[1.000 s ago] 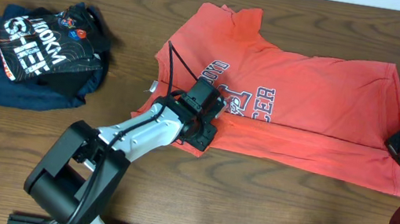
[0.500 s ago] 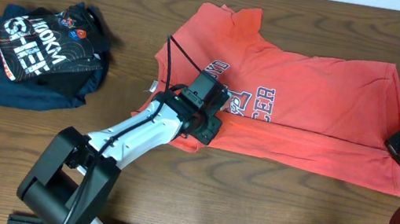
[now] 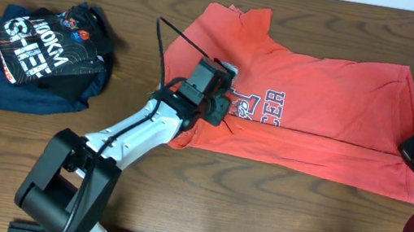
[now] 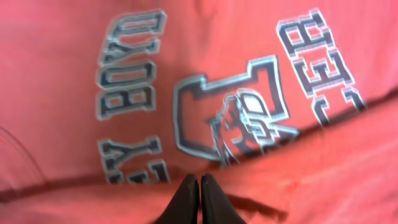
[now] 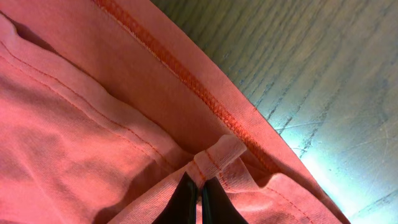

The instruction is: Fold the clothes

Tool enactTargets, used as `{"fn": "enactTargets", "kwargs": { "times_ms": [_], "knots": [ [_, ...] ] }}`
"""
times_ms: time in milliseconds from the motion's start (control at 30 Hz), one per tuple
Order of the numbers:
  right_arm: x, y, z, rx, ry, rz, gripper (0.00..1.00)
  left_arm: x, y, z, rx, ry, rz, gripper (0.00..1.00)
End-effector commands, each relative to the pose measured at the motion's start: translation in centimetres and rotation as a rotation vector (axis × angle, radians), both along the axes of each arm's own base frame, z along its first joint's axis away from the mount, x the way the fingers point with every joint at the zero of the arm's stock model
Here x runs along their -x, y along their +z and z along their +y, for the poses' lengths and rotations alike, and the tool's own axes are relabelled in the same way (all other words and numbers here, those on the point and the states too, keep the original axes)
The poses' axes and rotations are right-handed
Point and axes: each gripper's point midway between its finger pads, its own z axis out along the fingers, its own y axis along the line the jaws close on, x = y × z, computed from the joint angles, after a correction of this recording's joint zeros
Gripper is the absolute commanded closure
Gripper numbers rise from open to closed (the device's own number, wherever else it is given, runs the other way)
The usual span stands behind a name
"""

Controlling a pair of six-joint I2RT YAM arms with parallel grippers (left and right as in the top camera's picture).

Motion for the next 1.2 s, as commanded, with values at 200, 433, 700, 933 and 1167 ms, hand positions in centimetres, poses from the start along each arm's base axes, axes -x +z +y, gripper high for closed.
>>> {"fn": "enactTargets", "kwargs": {
  "times_ms": [200,433,700,933,1167],
  "knots": [
    [0.0,-0.3,0.2,0.003,0.023,0.014,0.96,0.1,0.6,-0.4,0.039,-0.006,0.016,0.94],
    [0.0,-0.3,0.3,0.002,0.023,0.014,0.94,3.8,-2.1,1.9,-0.083,-0.026,0.186,0.68],
    [0.1,-0.3,0.3,0.000,0.023,0.017,0.94,4.0,-2.3,2.3,-0.101,-0.019,0.193,0.62],
    [0.0,-0.3,0.3,0.001,0.023,0.017,0.94,4.6,-2.8,2.6,-0.115,-0.019,0.218,0.81],
    [0.1,-0.3,0.3,0.000,0.023,0.017,0.94,3.3,-1.9,2.0,-0.084,-0.018,0.161,0.94]
  ]
}}
